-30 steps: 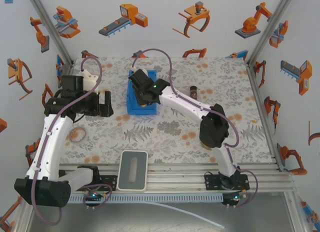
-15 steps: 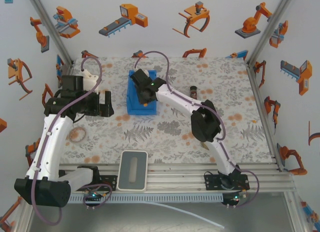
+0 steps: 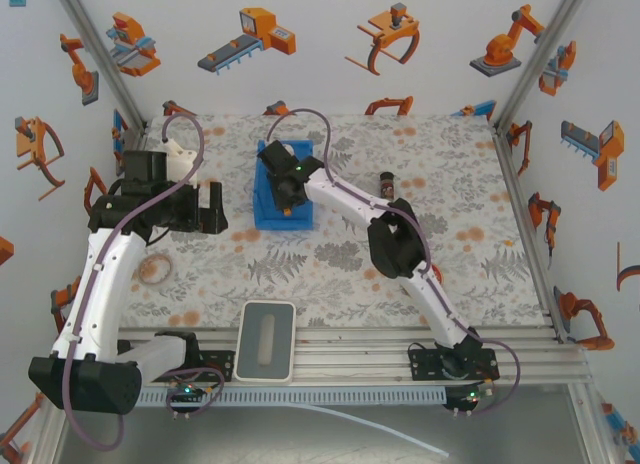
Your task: Put the screwdriver in the bin
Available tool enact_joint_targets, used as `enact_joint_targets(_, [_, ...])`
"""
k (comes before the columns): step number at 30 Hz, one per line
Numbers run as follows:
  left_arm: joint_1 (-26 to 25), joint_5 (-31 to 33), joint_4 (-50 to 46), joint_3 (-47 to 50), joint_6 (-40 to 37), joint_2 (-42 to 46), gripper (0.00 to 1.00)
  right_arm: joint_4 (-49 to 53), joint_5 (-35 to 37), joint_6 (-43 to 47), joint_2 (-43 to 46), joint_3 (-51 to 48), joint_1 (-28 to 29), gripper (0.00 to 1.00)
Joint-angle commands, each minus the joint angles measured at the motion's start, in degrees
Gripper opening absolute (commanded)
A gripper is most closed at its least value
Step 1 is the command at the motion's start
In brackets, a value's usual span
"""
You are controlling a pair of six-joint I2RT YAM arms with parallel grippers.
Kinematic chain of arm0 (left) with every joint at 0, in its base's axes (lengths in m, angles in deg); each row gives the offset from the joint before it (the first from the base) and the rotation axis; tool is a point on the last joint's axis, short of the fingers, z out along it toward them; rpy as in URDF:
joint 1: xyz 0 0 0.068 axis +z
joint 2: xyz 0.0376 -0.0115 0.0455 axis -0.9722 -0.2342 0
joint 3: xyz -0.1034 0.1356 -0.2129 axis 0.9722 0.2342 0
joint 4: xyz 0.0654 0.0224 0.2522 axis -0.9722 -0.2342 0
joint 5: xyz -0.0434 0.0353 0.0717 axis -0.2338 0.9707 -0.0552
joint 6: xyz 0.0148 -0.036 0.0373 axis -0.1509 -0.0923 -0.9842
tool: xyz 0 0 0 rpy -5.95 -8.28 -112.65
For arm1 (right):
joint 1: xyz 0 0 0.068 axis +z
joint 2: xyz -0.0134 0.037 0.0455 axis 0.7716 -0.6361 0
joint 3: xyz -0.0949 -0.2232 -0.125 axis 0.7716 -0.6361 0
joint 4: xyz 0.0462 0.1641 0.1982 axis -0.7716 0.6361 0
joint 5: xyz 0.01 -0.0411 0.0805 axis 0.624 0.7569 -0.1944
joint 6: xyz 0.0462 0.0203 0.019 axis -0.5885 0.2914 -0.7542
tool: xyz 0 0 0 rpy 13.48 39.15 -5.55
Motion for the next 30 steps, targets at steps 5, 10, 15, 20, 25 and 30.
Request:
enact_joint_targets(5, [-0.44,-0.24,-0.43,-1.48,-0.12,0.2,0.97,0.66,-0.87,-1.14,-1.49,2.84,-0.29,0.11])
enact_joint_targets(10, [-0.42,0.37,-0.18,-1.05,-0.01,0.24,0.97,0.62,-1.4,-1.9,-3.15,3.74,-0.29,0.11])
enact_joint_targets(15, [-0.44,0.37,-0.1,-1.12,-0.08,0.37,0.97,0.7,-1.67,-2.39,-4.61,4.66,-0.29,0.12])
enact_joint_targets(20, [-0.38,0.43,-0.11,-1.14,-0.25,0.51,0.97,0.89,-1.91,-2.63,-5.15,4.8,-0.29,0.12])
enact_joint_targets(25, [-0.45,0.61,-0.11,-1.03,-0.37,0.5,0.97,1.3,-3.07,-3.03,-6.13,5.27,-0.29,0.15])
enact_joint_targets(30, [-0.37,0.64,-0.04,-1.08,-0.48,0.46,0.97,1.5,-2.89,-3.09,-6.09,5.32,-0.29,0.19])
